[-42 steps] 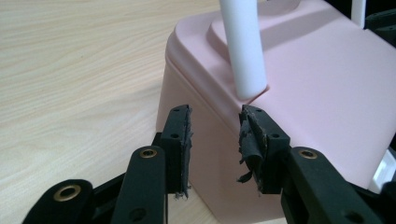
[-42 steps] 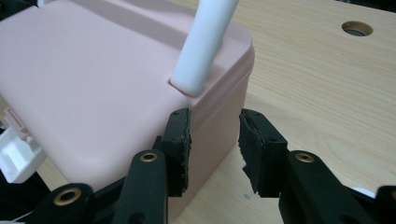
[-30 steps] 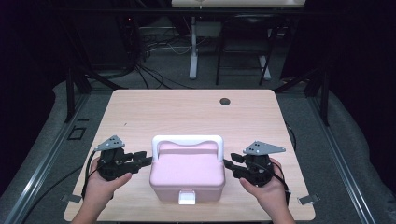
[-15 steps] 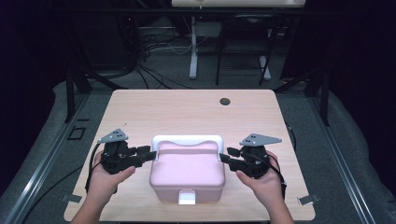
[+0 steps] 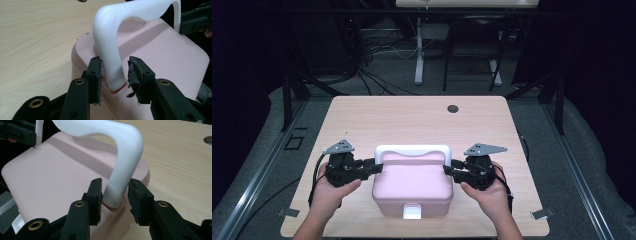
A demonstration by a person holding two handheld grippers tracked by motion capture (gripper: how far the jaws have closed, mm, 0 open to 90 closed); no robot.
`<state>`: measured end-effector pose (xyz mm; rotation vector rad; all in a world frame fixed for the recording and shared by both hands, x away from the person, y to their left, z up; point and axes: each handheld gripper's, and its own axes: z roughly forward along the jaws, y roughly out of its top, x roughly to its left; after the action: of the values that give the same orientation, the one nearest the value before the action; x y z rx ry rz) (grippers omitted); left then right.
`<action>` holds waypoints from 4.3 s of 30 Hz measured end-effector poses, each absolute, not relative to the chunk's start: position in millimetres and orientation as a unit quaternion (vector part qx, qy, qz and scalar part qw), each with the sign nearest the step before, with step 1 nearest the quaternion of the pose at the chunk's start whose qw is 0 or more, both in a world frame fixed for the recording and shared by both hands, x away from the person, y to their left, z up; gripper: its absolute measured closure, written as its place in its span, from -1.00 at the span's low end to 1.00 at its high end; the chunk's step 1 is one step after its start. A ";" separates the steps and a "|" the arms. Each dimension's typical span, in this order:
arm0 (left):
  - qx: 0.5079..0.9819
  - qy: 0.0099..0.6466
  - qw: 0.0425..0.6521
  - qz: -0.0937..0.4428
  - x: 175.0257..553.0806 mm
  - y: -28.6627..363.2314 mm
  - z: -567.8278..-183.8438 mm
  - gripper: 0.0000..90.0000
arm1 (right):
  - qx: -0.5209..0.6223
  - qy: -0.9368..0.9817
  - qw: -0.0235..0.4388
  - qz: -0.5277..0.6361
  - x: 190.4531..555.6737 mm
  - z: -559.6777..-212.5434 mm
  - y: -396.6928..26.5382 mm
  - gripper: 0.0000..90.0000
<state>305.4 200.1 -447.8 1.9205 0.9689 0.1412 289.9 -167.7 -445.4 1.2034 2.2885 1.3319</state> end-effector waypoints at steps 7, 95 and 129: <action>0.784 0.394 0.475 0.065 303.3 199.9 -449.7 0.51 | 0.406 0.783 0.127 0.454 286.3 -445.5 -167.3 0.49; 0.786 0.370 0.485 0.098 245.2 241.0 -460.8 0.49 | 0.409 0.750 0.161 0.495 282.6 -422.1 -163.9 0.64; 0.774 0.337 0.515 0.147 256.2 217.6 -418.5 0.61 | 0.424 0.727 0.186 0.507 265.2 -414.2 -185.0 0.54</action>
<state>256.2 217.6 -418.5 1.8605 0.8102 0.3529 265.2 -185.0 -414.2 1.1948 2.0480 1.4287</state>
